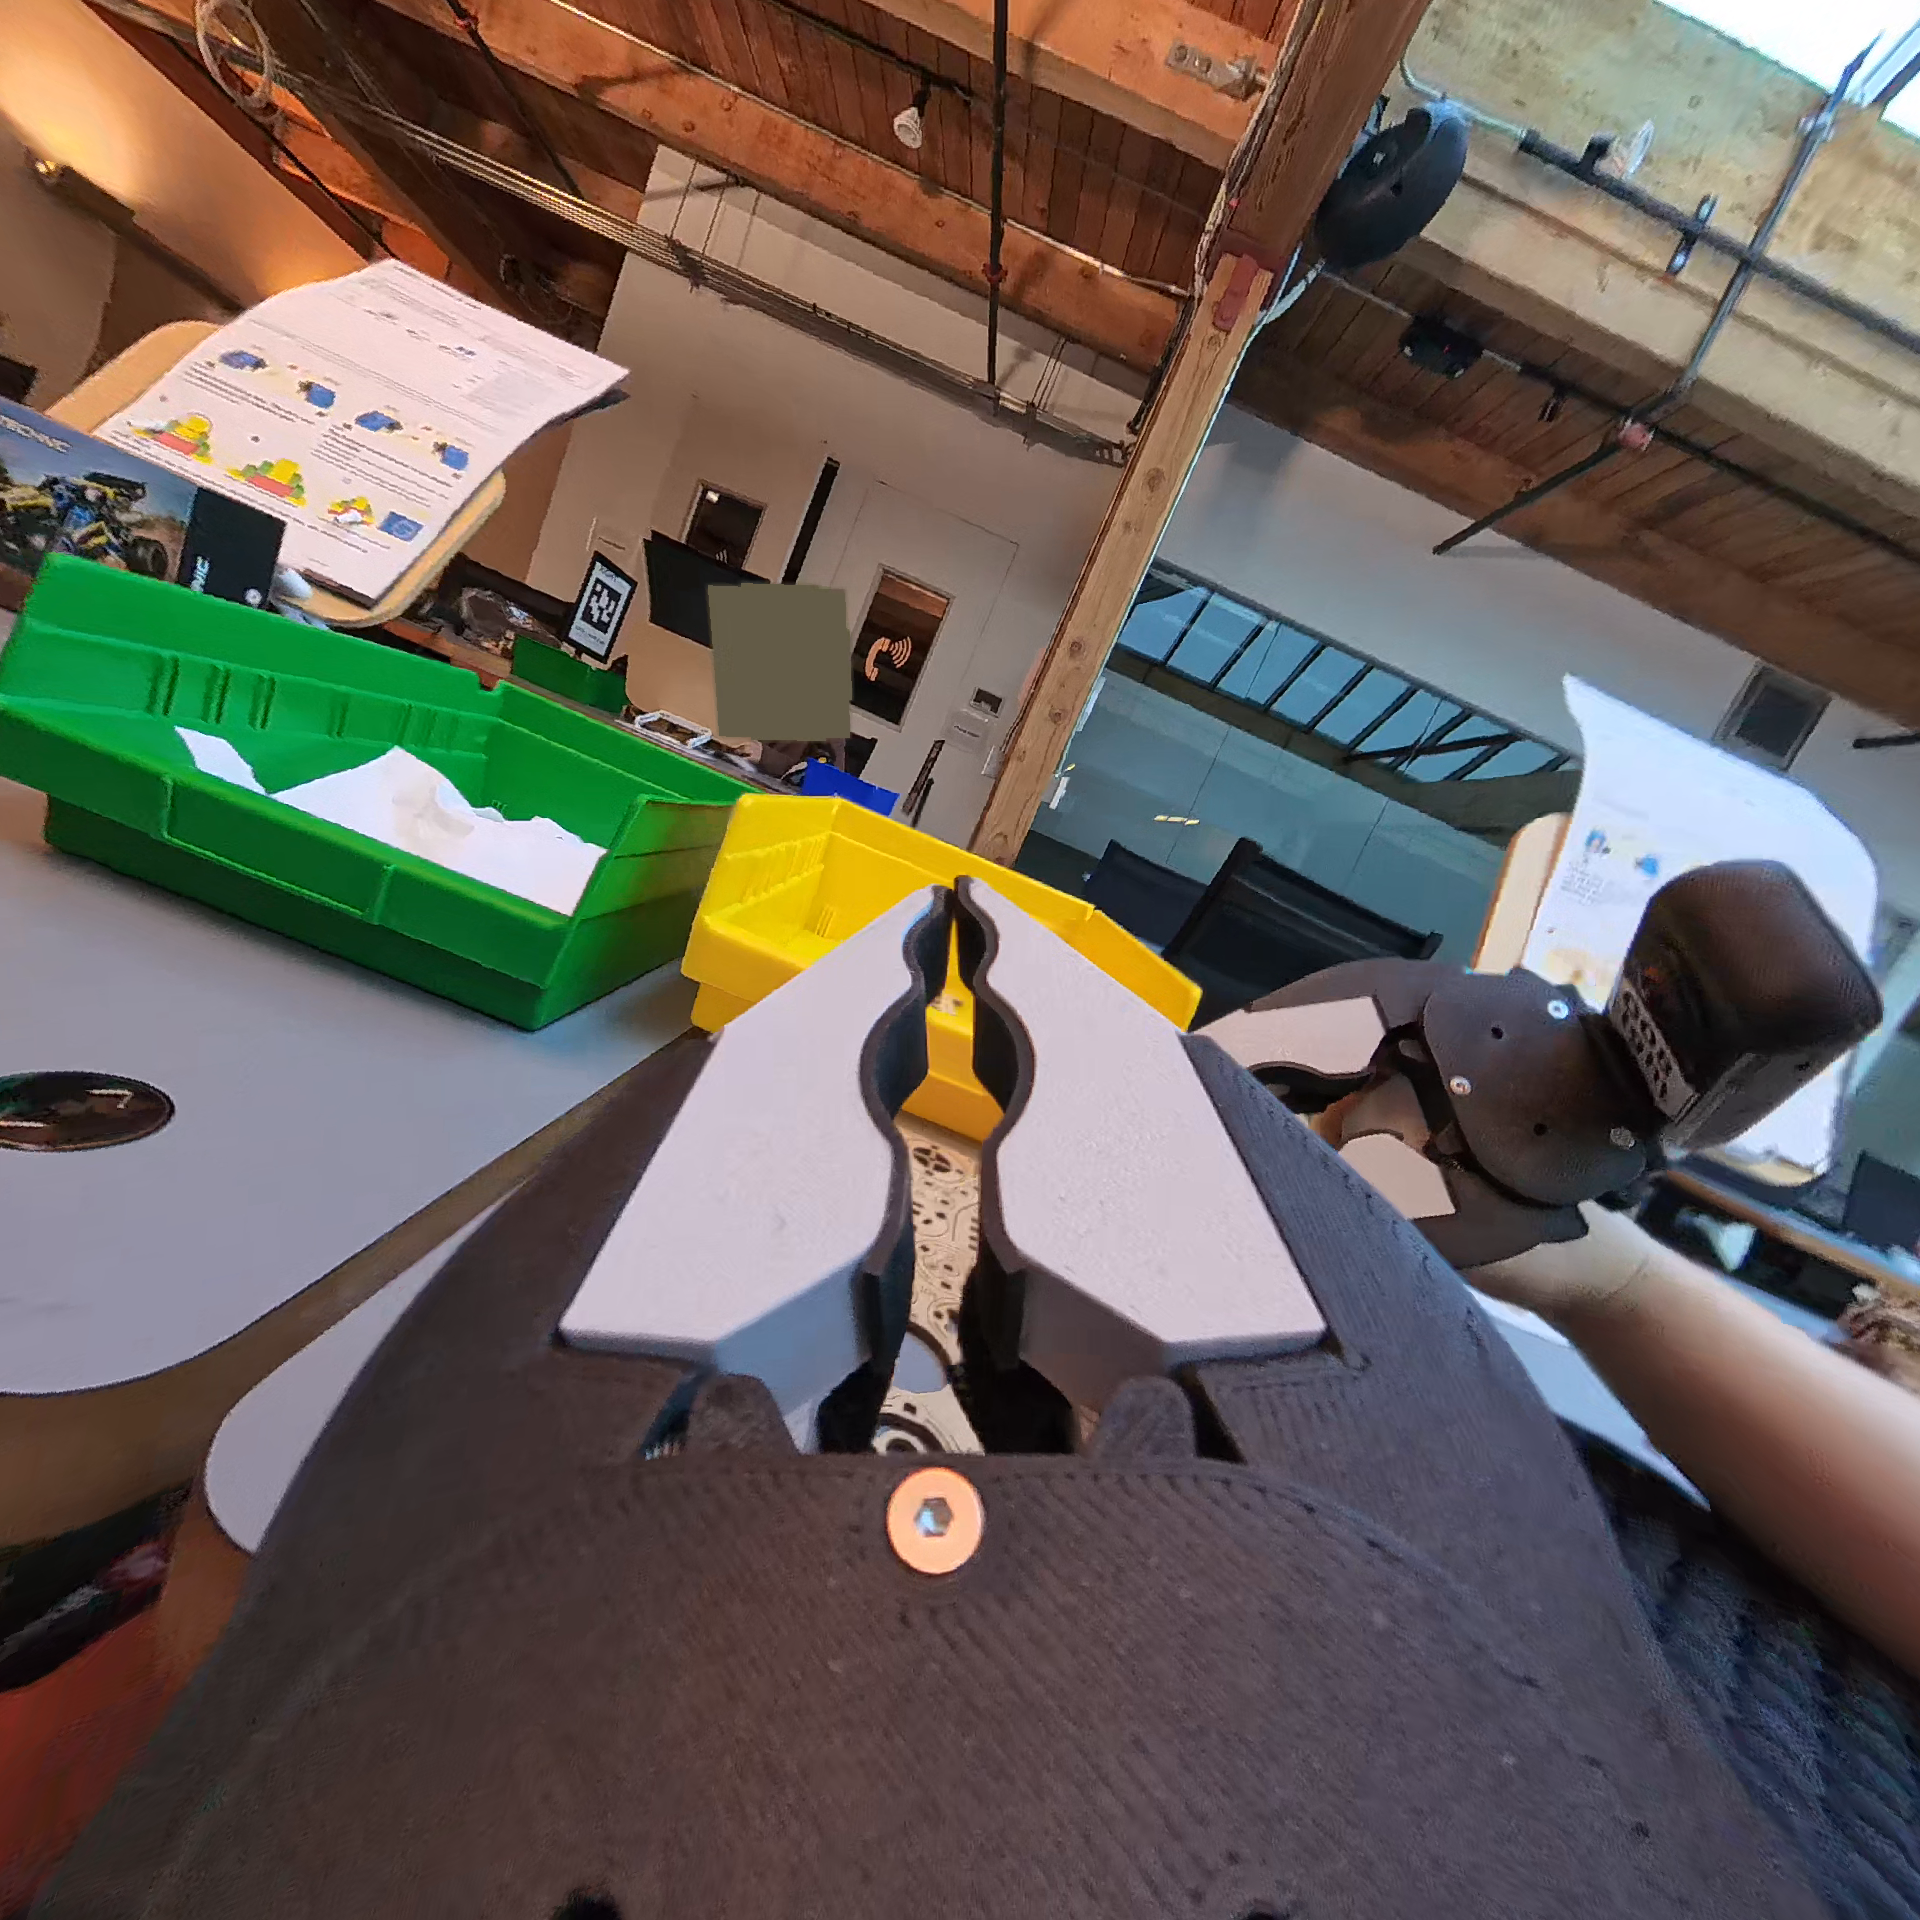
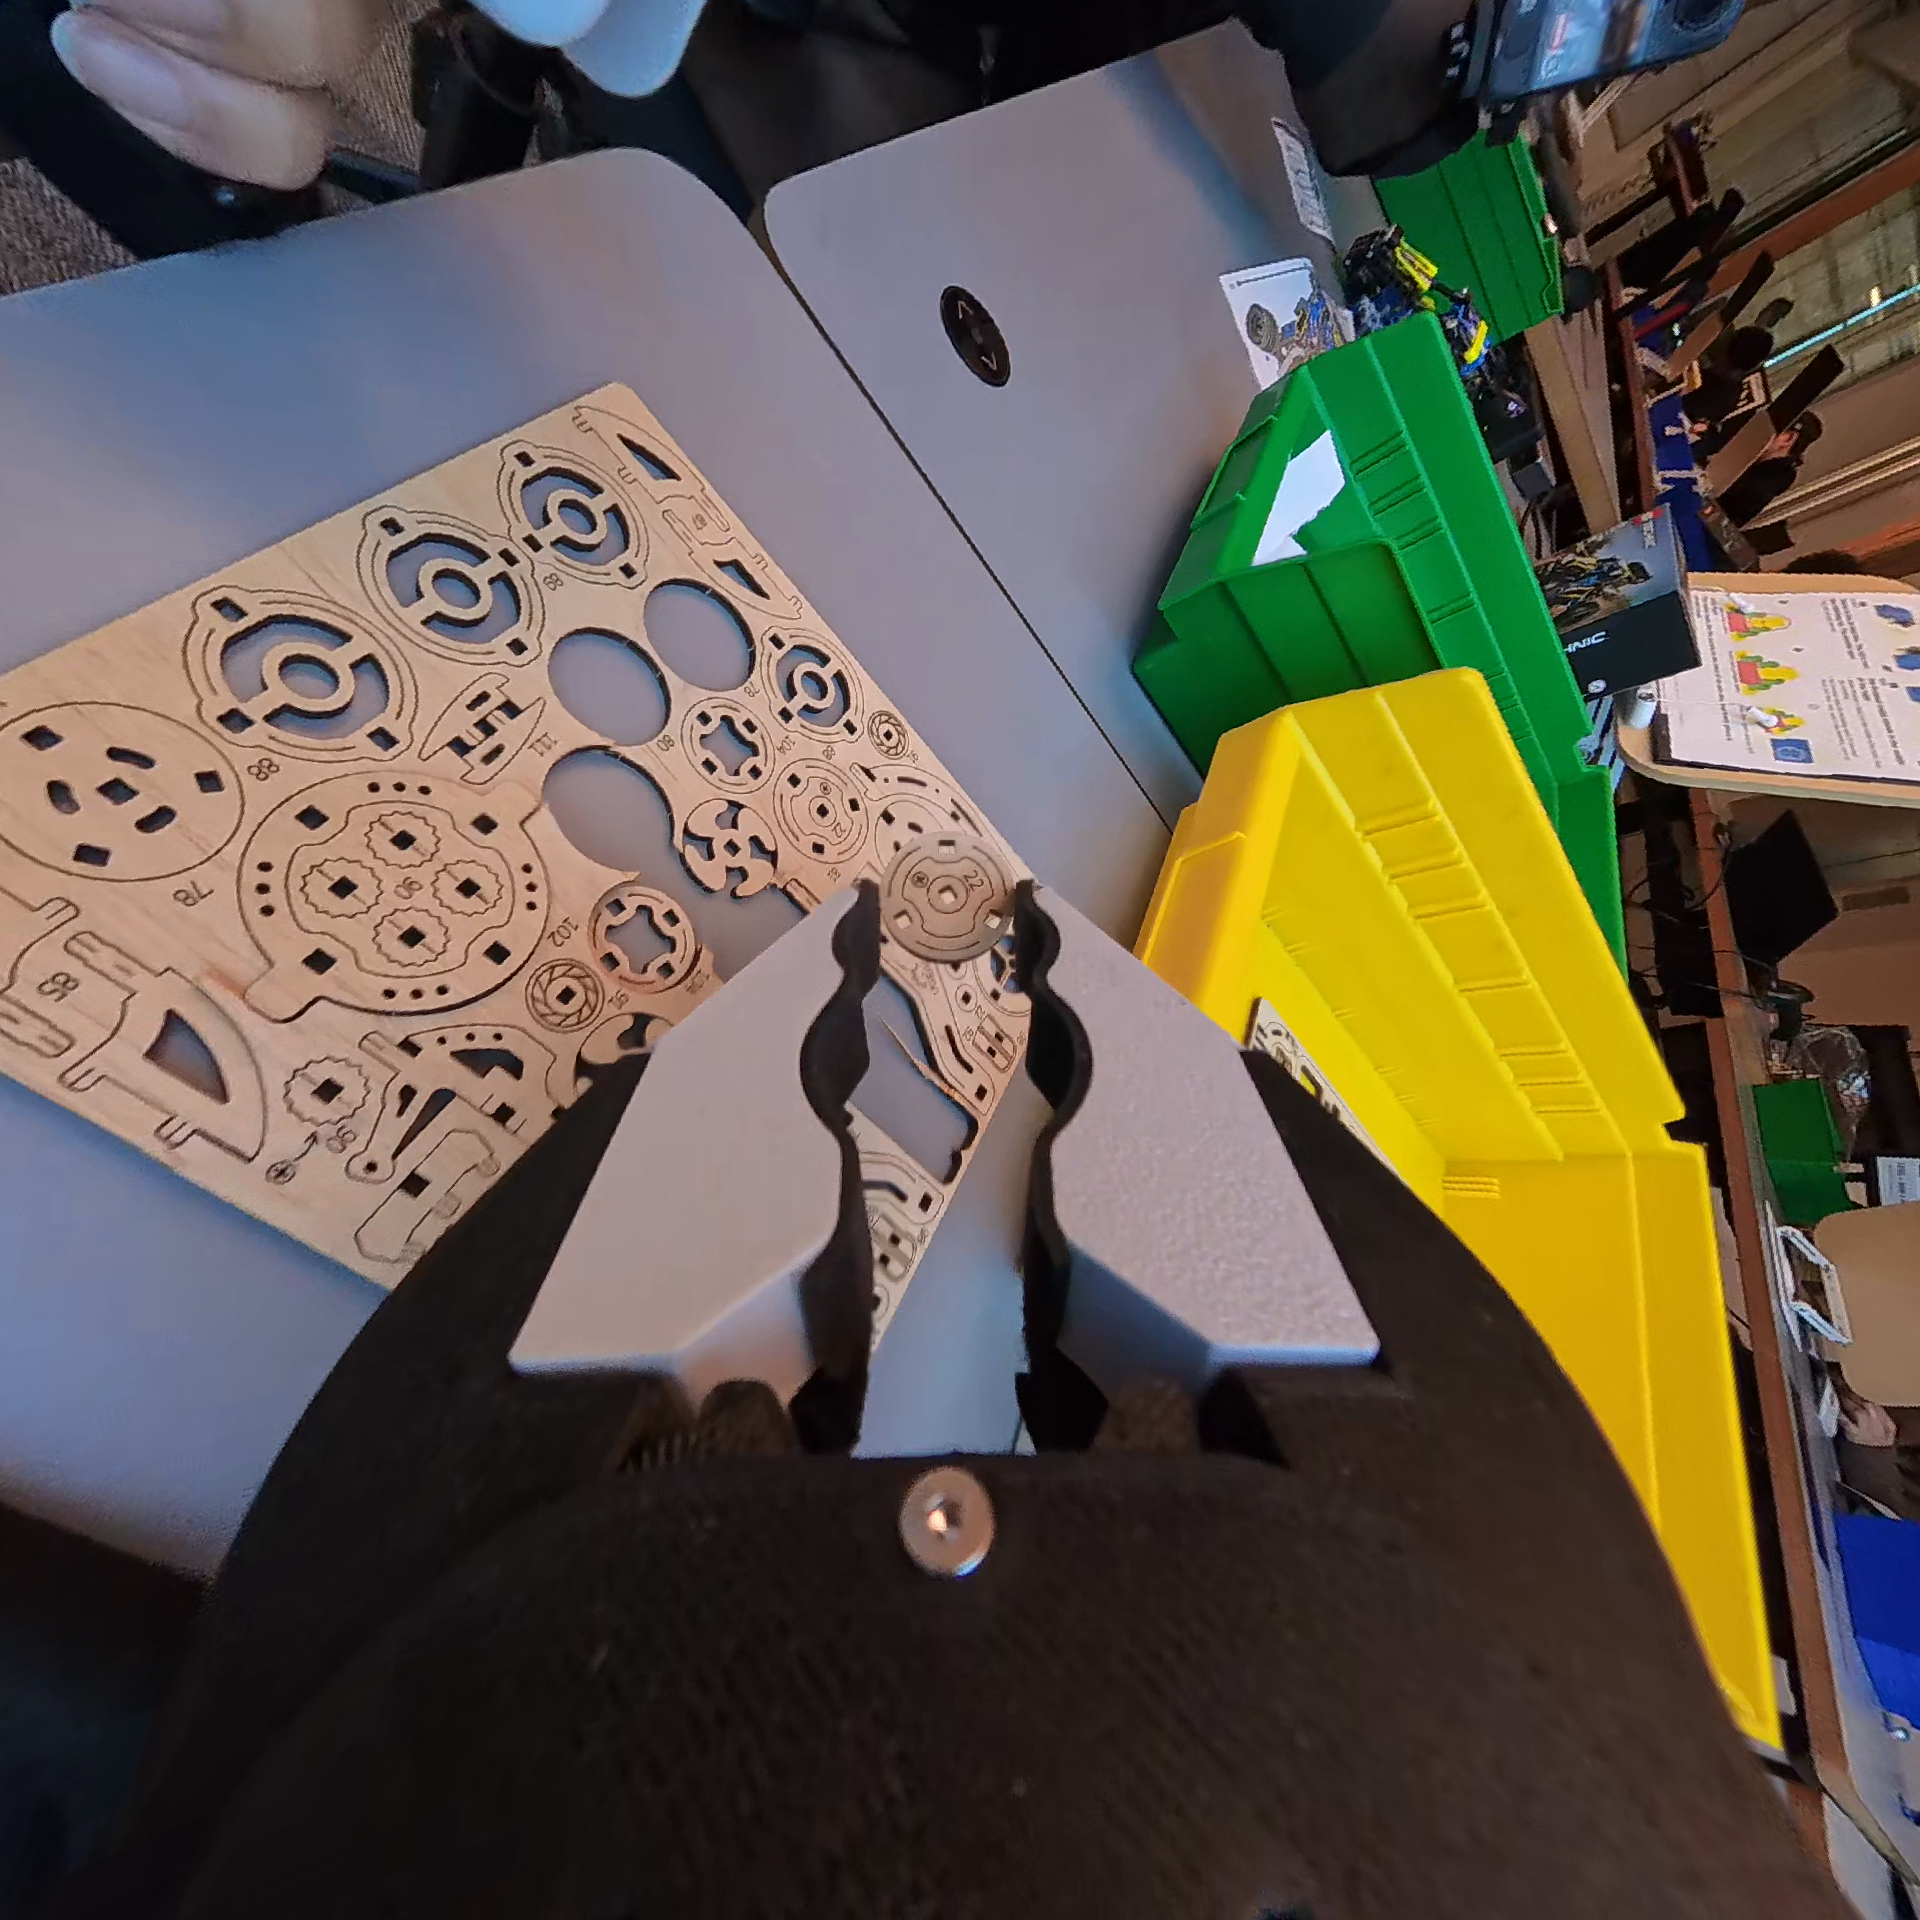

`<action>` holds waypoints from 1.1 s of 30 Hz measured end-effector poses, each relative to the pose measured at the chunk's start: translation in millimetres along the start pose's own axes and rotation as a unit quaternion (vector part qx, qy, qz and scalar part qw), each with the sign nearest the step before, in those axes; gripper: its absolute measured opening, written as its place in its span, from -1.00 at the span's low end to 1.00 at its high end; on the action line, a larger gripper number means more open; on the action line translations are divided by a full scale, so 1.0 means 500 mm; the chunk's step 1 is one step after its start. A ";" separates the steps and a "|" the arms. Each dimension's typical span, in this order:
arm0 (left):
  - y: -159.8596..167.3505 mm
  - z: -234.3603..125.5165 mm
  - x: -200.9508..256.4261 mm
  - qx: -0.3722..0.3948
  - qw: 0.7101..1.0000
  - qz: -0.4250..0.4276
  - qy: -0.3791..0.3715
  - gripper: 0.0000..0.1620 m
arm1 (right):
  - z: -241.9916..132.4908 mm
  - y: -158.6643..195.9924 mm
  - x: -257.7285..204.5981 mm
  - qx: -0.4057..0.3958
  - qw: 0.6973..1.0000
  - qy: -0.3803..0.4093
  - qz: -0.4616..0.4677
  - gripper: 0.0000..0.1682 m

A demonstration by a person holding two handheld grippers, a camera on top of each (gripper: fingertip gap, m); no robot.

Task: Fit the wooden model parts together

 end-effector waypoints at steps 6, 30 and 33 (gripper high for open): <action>-0.013 -0.002 0.013 0.021 0.997 -0.065 0.046 -1.00 | -0.088 -0.055 0.006 0.002 1.000 0.000 -0.002 -0.71; 0.291 0.049 0.729 -0.396 0.782 -0.146 0.459 -0.92 | -0.773 0.069 -0.237 -0.043 0.978 0.176 0.098 -0.70; 0.333 0.061 0.785 -0.456 0.739 -0.131 0.478 -0.83 | -0.814 0.092 -0.258 -0.049 0.976 0.187 0.100 -0.71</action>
Point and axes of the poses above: each gripper's, where its closed fingertips meet, z out along the fingers, y out of its underside, x = y × z across the jaws, the point moved 5 cm from there along -z, back along the fingers, and after that the axes turned 3 degrees about -z, right-handed, at the moved point
